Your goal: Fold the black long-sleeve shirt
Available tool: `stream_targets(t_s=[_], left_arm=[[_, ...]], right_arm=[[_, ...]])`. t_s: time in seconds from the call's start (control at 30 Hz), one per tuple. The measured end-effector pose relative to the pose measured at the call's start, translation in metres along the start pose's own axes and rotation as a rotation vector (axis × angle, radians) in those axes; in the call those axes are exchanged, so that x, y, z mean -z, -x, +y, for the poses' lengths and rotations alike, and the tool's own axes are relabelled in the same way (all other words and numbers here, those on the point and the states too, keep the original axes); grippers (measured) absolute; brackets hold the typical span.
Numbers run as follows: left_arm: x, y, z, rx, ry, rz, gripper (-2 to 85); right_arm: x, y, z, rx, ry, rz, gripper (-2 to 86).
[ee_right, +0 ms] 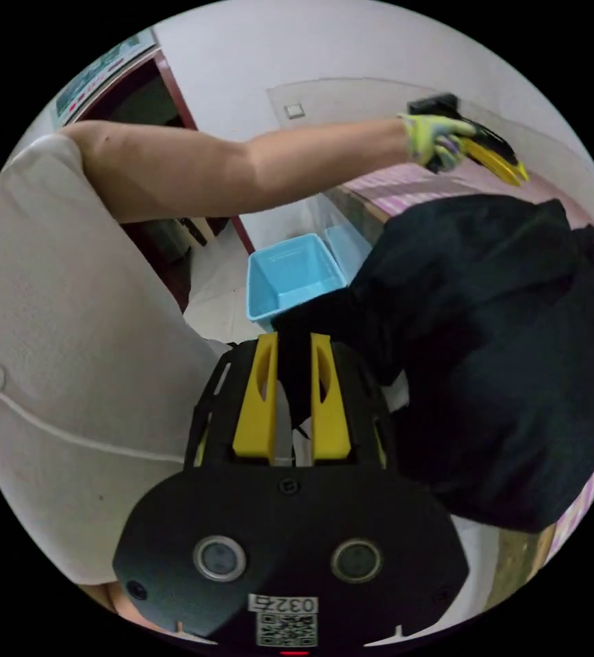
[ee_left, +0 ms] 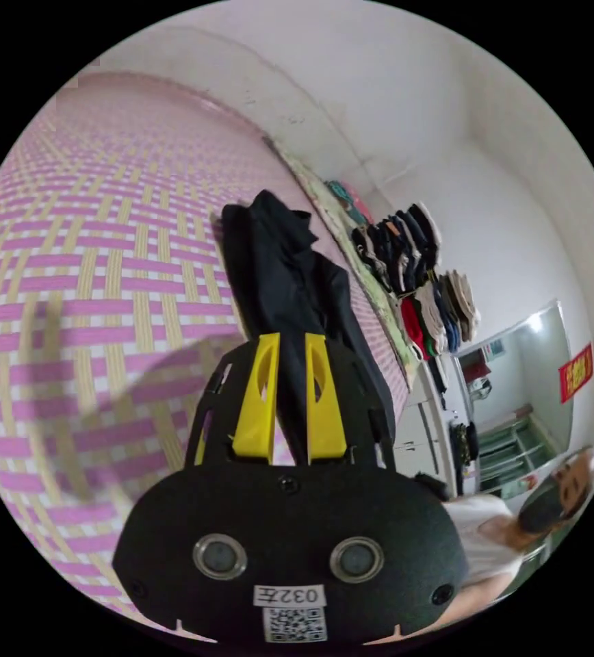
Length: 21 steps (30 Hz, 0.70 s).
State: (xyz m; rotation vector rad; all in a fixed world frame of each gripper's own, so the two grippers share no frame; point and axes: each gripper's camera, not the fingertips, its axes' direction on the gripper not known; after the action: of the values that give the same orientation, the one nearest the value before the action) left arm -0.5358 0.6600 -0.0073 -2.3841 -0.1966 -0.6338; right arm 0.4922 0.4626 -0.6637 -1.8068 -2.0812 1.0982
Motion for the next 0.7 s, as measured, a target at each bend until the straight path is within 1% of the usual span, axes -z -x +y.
stream_targets(t_s=[0.1, 0.17, 0.2, 0.23, 0.27, 0.37, 0.4, 0.47, 0.53, 0.63, 0.7], left_arm=[[0.025, -0.032, 0.078, -0.147, -0.1, 0.044, 2.0], [0.038, -0.055, 0.157, -0.264, -0.193, 0.08, 1.0], [0.039, -0.06, 0.178, -0.294, -0.213, 0.082, 0.6], [0.039, -0.069, 0.219, -0.354, -0.249, 0.072, -0.4], [0.035, -0.074, 0.258, -0.398, -0.28, 0.042, -0.4], [0.01, -0.071, 0.338, -0.446, -0.305, -0.025, 0.3], [0.003, -0.068, 0.35, -0.445, -0.302, -0.043, 0.7], [-0.028, -0.052, 0.38, -0.434, -0.279, -0.111, 6.2], [-0.05, -0.038, 0.393, -0.453, -0.272, -0.119, 8.9], [-0.085, -0.014, 0.398, -0.457, -0.217, -0.117, 11.2], [-0.101, 0.001, 0.398, -0.453, -0.206, -0.1, 12.0]], right_arm=[[0.023, -0.017, 0.019, -0.115, -0.102, 0.022, 7.5], [0.044, -0.037, 0.031, -0.235, -0.211, 0.015, 7.6], [0.047, -0.042, 0.033, -0.269, -0.233, 0.021, 7.7], [0.052, -0.053, 0.035, -0.343, -0.255, 0.037, 7.8], [0.053, -0.063, 0.034, -0.405, -0.25, 0.051, 8.1], [0.048, -0.075, 0.023, -0.462, -0.23, 0.059, 8.2], [0.047, -0.075, 0.02, -0.457, -0.226, 0.06, 8.2], [0.045, -0.071, 0.011, -0.423, -0.21, 0.068, 7.7], [0.05, -0.065, 0.01, -0.394, -0.23, 0.092, 7.2], [0.07, -0.053, 0.025, -0.355, -0.295, 0.146, 6.9], [0.085, -0.049, 0.044, -0.378, -0.326, 0.209, 7.4]])
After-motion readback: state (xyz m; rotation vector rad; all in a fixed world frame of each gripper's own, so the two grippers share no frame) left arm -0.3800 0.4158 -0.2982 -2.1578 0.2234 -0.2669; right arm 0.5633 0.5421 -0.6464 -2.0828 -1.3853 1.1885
